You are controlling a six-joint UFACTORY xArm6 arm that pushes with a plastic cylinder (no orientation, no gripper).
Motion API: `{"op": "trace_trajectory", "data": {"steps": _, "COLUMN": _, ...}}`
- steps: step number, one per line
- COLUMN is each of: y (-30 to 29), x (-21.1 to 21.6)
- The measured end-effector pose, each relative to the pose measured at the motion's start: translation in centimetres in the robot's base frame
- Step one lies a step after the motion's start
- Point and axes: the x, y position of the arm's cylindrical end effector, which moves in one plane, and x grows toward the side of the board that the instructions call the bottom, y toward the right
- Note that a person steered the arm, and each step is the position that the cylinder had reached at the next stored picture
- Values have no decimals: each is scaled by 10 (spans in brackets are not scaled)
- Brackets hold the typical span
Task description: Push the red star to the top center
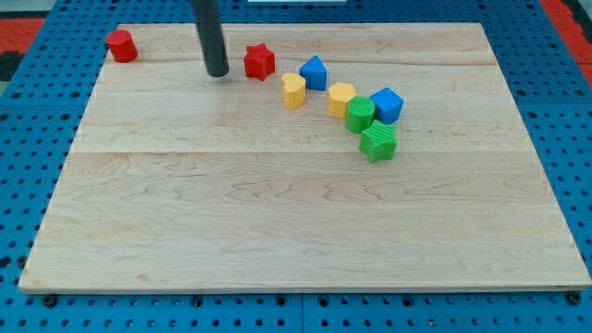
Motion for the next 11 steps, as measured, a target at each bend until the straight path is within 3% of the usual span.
{"op": "trace_trajectory", "data": {"steps": 2, "y": 75, "x": -47}}
{"op": "trace_trajectory", "data": {"steps": 3, "y": 64, "x": -45}}
{"op": "trace_trajectory", "data": {"steps": 5, "y": 79, "x": 16}}
{"op": "trace_trajectory", "data": {"steps": 7, "y": 122, "x": -32}}
{"op": "trace_trajectory", "data": {"steps": 8, "y": 88, "x": -48}}
{"op": "trace_trajectory", "data": {"steps": 10, "y": 79, "x": -46}}
{"op": "trace_trajectory", "data": {"steps": 11, "y": 122, "x": -51}}
